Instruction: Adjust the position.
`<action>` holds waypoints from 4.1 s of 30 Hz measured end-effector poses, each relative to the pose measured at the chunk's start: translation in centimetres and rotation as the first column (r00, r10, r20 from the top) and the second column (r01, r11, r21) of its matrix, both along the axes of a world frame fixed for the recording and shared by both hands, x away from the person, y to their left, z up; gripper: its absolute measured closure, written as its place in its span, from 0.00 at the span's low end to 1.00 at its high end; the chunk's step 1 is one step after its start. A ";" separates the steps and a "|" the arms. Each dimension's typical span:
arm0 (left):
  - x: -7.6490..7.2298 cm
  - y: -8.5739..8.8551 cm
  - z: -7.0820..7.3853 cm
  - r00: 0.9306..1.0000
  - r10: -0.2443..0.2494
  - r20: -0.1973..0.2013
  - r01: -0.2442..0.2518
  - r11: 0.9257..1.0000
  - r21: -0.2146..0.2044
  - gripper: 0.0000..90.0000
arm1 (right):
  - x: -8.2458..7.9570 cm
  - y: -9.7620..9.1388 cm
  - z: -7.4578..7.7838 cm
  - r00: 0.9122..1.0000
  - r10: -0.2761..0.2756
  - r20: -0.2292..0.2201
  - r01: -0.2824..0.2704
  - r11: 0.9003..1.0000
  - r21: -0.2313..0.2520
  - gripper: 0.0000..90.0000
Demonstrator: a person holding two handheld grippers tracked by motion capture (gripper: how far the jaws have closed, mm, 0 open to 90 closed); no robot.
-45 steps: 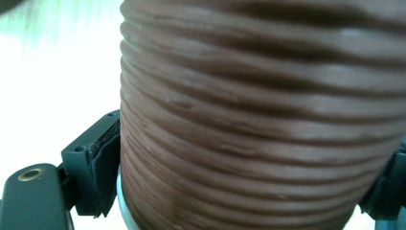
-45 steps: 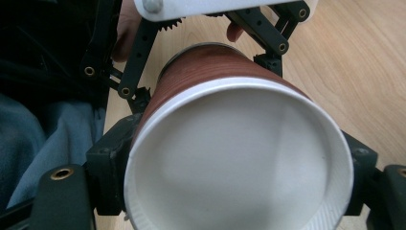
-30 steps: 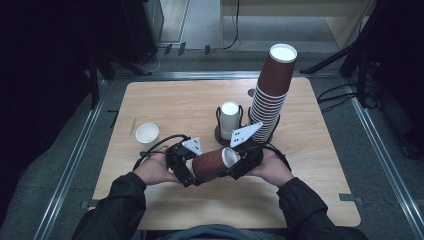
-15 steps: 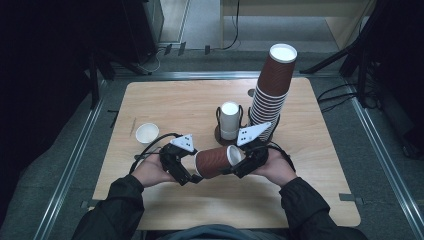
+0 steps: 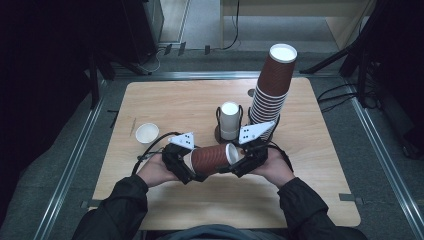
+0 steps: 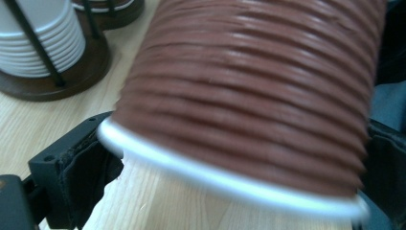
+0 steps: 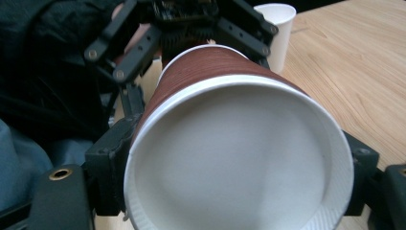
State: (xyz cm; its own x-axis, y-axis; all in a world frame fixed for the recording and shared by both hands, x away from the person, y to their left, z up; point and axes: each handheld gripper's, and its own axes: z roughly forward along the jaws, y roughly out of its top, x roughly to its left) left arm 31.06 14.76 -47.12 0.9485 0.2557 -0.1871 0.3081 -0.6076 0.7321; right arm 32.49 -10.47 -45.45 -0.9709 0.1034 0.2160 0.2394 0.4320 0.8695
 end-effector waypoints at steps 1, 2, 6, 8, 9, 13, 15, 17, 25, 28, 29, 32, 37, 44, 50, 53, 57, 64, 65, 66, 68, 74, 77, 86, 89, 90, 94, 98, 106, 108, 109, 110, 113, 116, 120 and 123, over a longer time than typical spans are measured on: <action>-0.1 -0.1 0.0 1.000 -0.001 0.001 0.001 1.000 -0.001 0.00 | 0.0 0.1 0.0 1.000 0.001 -0.003 -0.001 1.000 0.007 0.23; -0.1 -0.2 0.1 1.000 -0.003 0.001 0.003 1.000 0.001 0.00 | -0.1 0.2 0.0 1.000 0.003 -0.007 -0.003 1.000 0.013 0.23; 0.0 -0.2 0.3 1.000 -0.007 -0.030 0.007 1.000 -0.014 0.00 | -0.1 0.3 0.0 1.000 0.006 -0.013 -0.006 0.999 0.039 0.23; 0.0 -0.1 0.4 1.000 0.001 -0.026 -0.002 1.000 -0.018 0.02 | -0.1 0.3 0.1 1.000 0.006 -0.022 -0.004 0.999 0.053 0.23; 0.0 0.0 0.5 1.000 0.007 -0.017 -0.007 1.000 -0.020 0.04 | 0.0 0.3 0.1 1.000 0.007 -0.024 -0.005 0.998 0.057 0.23; -0.1 0.2 0.7 1.000 0.020 -0.008 -0.020 0.999 -0.031 0.07 | 0.0 0.3 0.2 0.999 0.003 -0.032 0.000 0.997 0.077 0.23; -0.1 0.1 0.7 1.000 0.016 -0.008 -0.016 1.000 -0.020 0.07 | 0.0 0.3 0.2 0.999 0.004 -0.033 -0.002 0.997 0.074 0.24; 0.0 0.1 0.7 1.000 0.010 -0.009 -0.010 1.000 -0.004 0.08 | 0.0 0.3 0.1 0.999 0.005 -0.033 -0.003 0.998 0.066 0.24; -0.2 0.3 1.3 1.000 0.008 0.024 -0.008 1.000 0.005 0.12 | 0.0 0.4 0.2 0.999 -0.001 -0.039 0.003 0.999 0.054 0.24; -0.1 0.3 1.4 1.000 0.011 0.019 -0.011 1.000 0.008 0.13 | 0.1 0.3 0.3 0.999 0.000 -0.044 0.003 0.998 0.061 0.23; -0.1 0.3 1.4 1.000 0.017 0.024 -0.017 1.000 0.010 0.13 | 0.0 0.3 0.3 0.999 -0.001 -0.045 0.003 0.998 0.059 0.22; 0.0 0.5 1.4 1.000 0.018 0.015 -0.019 1.000 0.015 0.13 | 0.0 0.4 0.2 0.999 -0.006 -0.035 0.007 0.999 0.033 0.21; 0.1 1.1 1.5 1.000 0.030 0.002 -0.030 0.999 0.024 0.13 | -0.1 0.3 0.2 1.000 -0.011 -0.023 0.011 1.000 -0.005 0.20; 0.1 2.5 2.0 0.998 0.059 0.019 -0.060 0.997 0.048 0.13 | -0.1 0.2 -0.4 1.000 -0.005 -0.026 0.002 0.997 -0.082 0.20; 0.2 3.4 2.2 0.997 0.070 0.024 -0.072 0.993 0.097 0.12 | 0.1 0.1 -0.9 1.000 -0.009 -0.020 0.006 0.992 -0.124 0.20; 0.3 3.5 2.3 0.997 0.070 0.032 -0.074 0.989 0.129 0.12 | 0.2 0.0 -0.9 1.000 -0.012 -0.021 0.009 0.991 -0.134 0.20; 0.4 3.2 2.4 0.996 0.069 0.050 -0.078 0.978 0.194 0.12 | 0.1 0.0 -1.2 1.000 -0.019 -0.009 0.017 0.988 -0.155 0.20; 0.4 2.2 1.8 0.999 0.036 0.040 -0.046 0.956 0.289 0.12 | 0.2 0.2 -1.4 1.000 -0.016 0.001 0.016 0.985 -0.174 0.20; 0.4 2.0 1.7 0.998 0.035 0.044 -0.047 0.952 0.303 0.12 | 0.2 0.2 -1.4 1.000 -0.017 0.002 0.017 0.984 -0.177 0.20; 0.5 1.8 1.5 0.999 0.029 0.040 -0.040 0.947 0.318 0.12 | 0.2 0.2 -1.4 1.000 -0.016 0.006 0.017 0.984 -0.179 0.20; 0.5 1.6 1.3 0.999 0.021 0.035 -0.031 0.944 0.329 0.12 | 0.2 0.3 -1.4 1.000 -0.014 0.006 0.015 0.983 -0.184 0.20; 0.6 0.7 0.6 1.000 0.006 0.014 -0.010 0.936 0.351 0.12 | 0.1 0.4 -1.5 1.000 -0.012 0.008 0.013 0.982 -0.190 0.19; 0.6 0.3 0.4 1.000 -0.004 0.002 0.003 0.936 0.353 0.12 | 0.1 0.6 -1.5 1.000 -0.009 0.007 0.010 0.980 -0.199 0.19; 0.3 -0.5 0.2 0.999 -0.036 -0.010 0.038 0.933 0.358 0.12 | -0.2 1.6 -1.9 0.999 0.032 0.019 -0.027 0.973 -0.228 0.18; 0.2 -0.8 0.3 0.999 -0.049 -0.011 0.050 0.933 0.357 0.12 | -0.4 2.0 -2.0 0.999 0.045 0.013 -0.040 0.971 -0.238 0.18; 0.2 -0.9 0.3 0.999 -0.050 -0.012 0.051 0.933 0.356 0.12 | -0.4 2.1 -2.1 0.999 0.049 0.011 -0.045 0.969 -0.242 0.18; 0.0 -1.3 0.3 0.998 -0.066 -0.019 0.068 0.931 0.360 0.12 | -0.4 2.7 -2.3 0.997 0.066 0.029 -0.057 0.965 -0.255 0.18; -0.1 -1.5 0.3 0.997 -0.074 -0.019 0.076 0.931 0.358 0.12 | -0.7 3.3 -2.4 0.997 0.078 0.029 -0.067 0.961 -0.269 0.18; -0.1 -1.5 0.2 0.997 -0.073 -0.025 0.077 0.929 0.363 0.11 | -0.9 3.6 -2.5 0.994 0.100 0.048 -0.082 0.954 -0.287 0.23; -0.2 -1.5 0.2 0.997 -0.075 -0.024 0.078 0.929 0.361 0.11 | -1.0 3.6 -2.4 0.994 0.104 0.045 -0.086 0.953 -0.291 0.23; -0.2 -1.5 0.2 0.997 -0.074 -0.030 0.080 0.930 0.359 0.10 | -1.0 3.6 -2.4 0.993 0.104 0.053 -0.085 0.954 -0.287 0.23; -0.2 -1.6 0.2 0.997 -0.074 -0.025 0.078 0.930 0.360 0.10 | -0.9 3.6 -2.4 0.993 0.107 0.049 -0.089 0.954 -0.287 0.23; -0.3 -1.6 0.2 0.998 -0.064 -0.011 0.064 0.930 0.362 0.09 | -1.0 3.6 -2.4 0.992 0.106 0.062 -0.084 0.953 -0.290 0.23; -0.4 -1.6 0.5 0.998 -0.054 -0.011 0.054 0.937 0.345 0.04 | -1.0 3.5 -2.3 0.992 0.102 0.069 -0.079 0.956 -0.284 0.22; -0.4 -1.0 0.8 0.998 -0.062 0.032 0.049 0.951 0.305 0.00 | -0.9 3.1 -2.0 0.993 0.089 0.078 -0.065 0.960 -0.274 0.22; -0.3 -0.4 0.9 0.998 -0.046 0.033 0.035 0.963 0.268 0.00 | -0.8 2.8 -1.9 0.995 0.074 0.070 -0.053 0.962 -0.267 0.22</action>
